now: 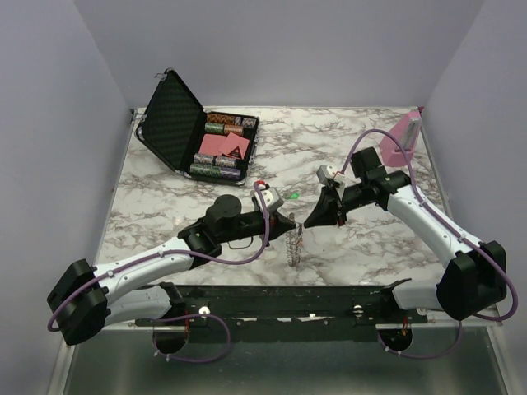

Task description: Put the keys on the keyring

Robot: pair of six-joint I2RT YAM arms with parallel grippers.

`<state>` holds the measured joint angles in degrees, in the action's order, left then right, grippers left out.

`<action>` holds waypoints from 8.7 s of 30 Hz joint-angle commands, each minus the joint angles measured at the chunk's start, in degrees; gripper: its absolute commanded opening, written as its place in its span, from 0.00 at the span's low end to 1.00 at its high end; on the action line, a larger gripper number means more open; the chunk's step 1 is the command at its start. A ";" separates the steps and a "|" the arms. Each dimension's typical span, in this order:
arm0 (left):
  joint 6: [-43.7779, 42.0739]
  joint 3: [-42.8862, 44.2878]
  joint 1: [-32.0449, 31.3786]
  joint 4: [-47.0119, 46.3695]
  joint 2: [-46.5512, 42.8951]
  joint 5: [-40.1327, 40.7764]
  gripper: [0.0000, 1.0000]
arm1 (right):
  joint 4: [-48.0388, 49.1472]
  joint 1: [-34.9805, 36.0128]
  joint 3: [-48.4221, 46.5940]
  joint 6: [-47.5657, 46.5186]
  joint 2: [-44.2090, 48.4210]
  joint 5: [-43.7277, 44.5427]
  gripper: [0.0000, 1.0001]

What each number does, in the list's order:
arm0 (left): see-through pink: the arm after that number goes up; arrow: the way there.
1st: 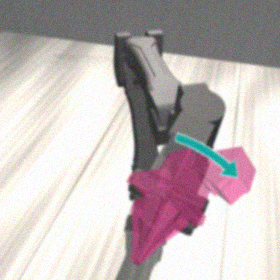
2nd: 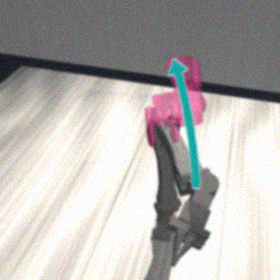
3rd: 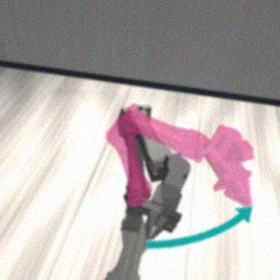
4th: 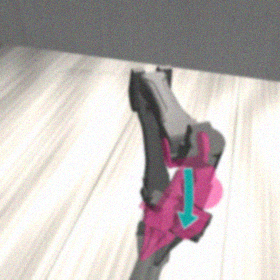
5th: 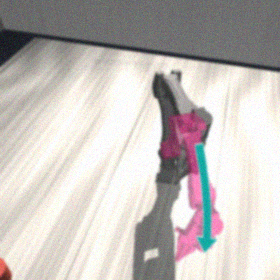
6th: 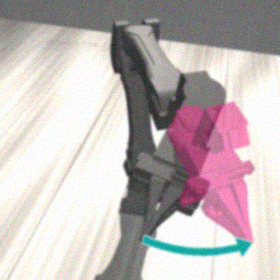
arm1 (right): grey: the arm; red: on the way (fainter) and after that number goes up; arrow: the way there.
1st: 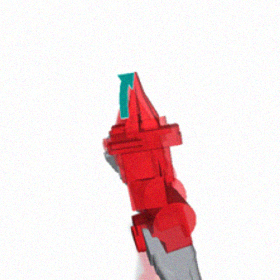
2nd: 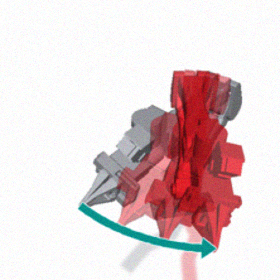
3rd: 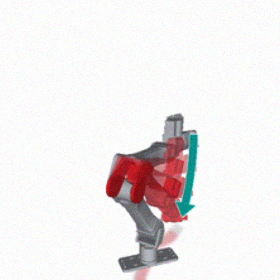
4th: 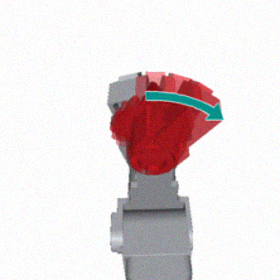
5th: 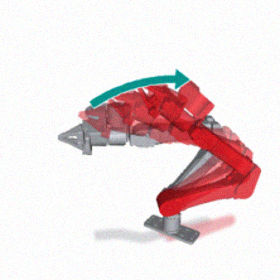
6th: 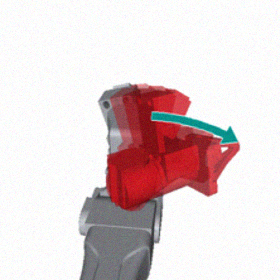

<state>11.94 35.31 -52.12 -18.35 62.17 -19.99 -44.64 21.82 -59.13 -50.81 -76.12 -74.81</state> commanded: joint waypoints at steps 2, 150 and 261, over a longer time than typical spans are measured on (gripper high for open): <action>0.18 2.40 0.44 -1.60 0.58 -2.69 0.00 | 2.18 0.59 1.39 3.86 -0.44 0.19 0.00; 12.76 -11.23 5.45 -30.52 -0.39 -6.29 0.00 | 8.44 1.38 3.68 10.47 -0.61 -3.50 0.07; -6.57 4.66 2.37 9.61 -1.36 -7.16 0.63 | 11.07 0.94 3.24 13.90 0.88 4.93 0.00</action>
<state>14.09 32.40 -49.95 -23.44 59.51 -20.93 -31.16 22.44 -53.65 -34.52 -76.47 -70.94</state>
